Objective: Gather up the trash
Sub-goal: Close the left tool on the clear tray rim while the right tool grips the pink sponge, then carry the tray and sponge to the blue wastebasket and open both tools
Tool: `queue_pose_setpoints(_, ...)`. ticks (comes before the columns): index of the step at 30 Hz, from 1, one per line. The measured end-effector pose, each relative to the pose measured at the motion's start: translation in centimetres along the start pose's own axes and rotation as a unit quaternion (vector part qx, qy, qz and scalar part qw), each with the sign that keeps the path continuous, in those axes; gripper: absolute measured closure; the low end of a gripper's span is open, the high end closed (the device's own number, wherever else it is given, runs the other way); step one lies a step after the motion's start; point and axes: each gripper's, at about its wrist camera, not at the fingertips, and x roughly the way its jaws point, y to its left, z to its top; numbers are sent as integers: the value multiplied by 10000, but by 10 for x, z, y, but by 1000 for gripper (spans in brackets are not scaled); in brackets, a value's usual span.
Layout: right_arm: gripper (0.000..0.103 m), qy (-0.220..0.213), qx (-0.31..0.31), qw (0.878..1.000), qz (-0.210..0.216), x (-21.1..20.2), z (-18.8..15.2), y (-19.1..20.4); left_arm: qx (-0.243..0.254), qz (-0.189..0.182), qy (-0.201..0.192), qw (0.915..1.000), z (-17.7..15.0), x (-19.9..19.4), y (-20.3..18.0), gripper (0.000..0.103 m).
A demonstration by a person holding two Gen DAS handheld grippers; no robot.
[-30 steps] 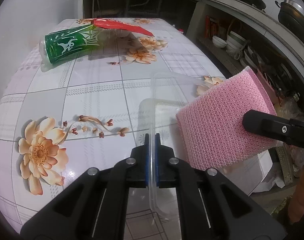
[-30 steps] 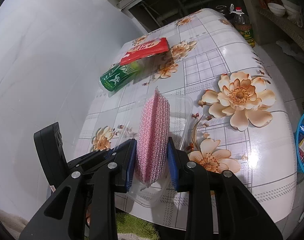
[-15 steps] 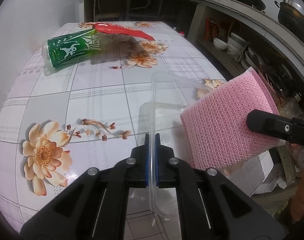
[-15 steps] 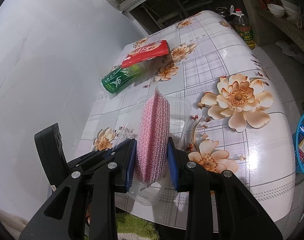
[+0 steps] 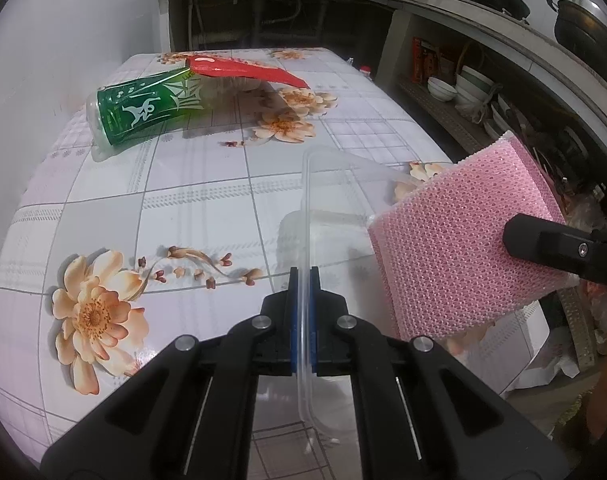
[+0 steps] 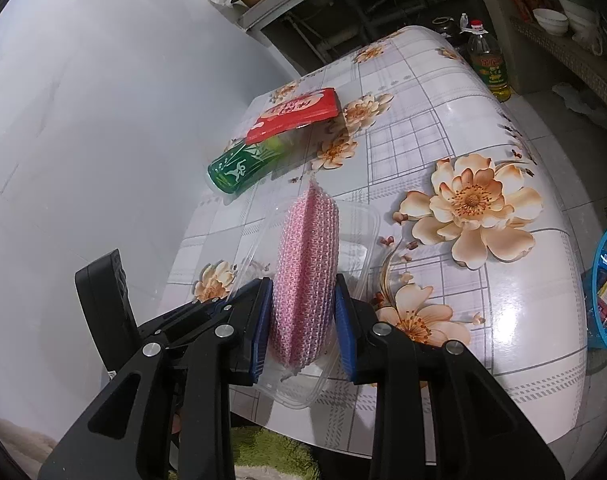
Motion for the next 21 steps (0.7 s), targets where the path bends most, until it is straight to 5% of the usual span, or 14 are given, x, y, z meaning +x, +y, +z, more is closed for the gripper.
queue_pose_setpoints(21, 74, -213, 112, 9990, 381, -22, 2, -9, -7, 130, -94, 9999, 7, -3, -3, 101)
